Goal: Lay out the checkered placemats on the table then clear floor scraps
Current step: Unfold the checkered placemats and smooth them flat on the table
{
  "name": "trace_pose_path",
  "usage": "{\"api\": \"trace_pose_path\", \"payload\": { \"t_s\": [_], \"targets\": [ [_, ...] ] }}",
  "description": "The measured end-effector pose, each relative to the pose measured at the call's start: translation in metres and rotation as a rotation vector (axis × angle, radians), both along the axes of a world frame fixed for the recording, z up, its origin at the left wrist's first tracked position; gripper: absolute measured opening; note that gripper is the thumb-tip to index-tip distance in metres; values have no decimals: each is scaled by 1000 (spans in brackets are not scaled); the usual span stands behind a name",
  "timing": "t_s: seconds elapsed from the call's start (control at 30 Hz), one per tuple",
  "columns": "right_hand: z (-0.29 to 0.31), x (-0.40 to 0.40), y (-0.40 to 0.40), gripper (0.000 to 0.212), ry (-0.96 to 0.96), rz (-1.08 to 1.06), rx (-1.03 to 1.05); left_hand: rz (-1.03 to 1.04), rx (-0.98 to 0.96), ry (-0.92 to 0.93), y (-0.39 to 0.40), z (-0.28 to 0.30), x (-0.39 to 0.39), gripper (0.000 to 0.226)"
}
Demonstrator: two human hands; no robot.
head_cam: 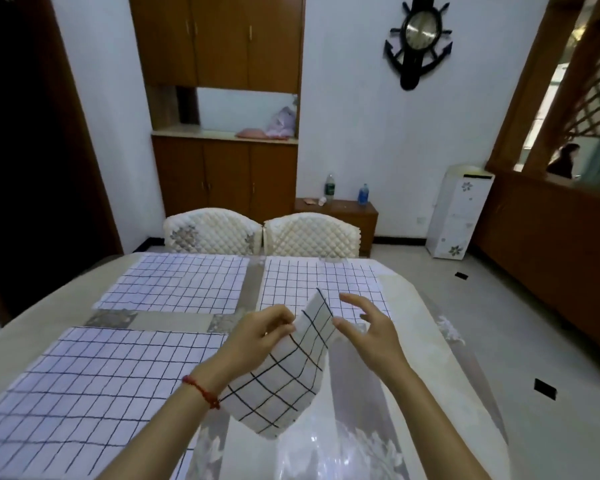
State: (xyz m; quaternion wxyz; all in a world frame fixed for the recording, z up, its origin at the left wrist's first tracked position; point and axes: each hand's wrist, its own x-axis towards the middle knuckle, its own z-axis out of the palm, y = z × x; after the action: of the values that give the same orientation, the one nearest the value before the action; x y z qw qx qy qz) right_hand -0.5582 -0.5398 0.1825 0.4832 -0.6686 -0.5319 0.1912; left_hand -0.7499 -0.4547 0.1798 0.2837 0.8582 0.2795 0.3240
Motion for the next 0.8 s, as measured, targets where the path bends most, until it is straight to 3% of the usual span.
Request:
{"api": "trace_pose_path", "payload": {
  "t_s": [0.1, 0.2, 0.33, 0.47, 0.57, 0.67, 0.73, 0.8],
  "targets": [
    [10, 8, -1, 39, -6, 75, -7, 24, -7, -8, -11, 7, -4, 7],
    [14, 13, -1, 33, 7, 141, -47, 79, -24, -53, -23, 13, -9, 20],
    [19, 14, -2, 3, 55, 213, -68, 211, -104, -150, -31, 18, -20, 15],
    [30, 7, -2, 18, 50, 265, -48, 359, -185, -175, -36, 22, -35, 13],
    [37, -4, 3, 21, 21, 250, -6, 553, -140, -180, -41, 23, -36, 6],
    [40, -18, 9, 21, 7, 228, 25, 624, -108, -220, -53, 29, -24, 15],
    [40, -28, 11, 24, 5, 225, 42, 593, -194, -247, -61, 34, -13, 24],
    [36, -39, 13, 25, 10, 228, 42, 546, -414, -332, -62, 40, -4, 30]
  ]
}}
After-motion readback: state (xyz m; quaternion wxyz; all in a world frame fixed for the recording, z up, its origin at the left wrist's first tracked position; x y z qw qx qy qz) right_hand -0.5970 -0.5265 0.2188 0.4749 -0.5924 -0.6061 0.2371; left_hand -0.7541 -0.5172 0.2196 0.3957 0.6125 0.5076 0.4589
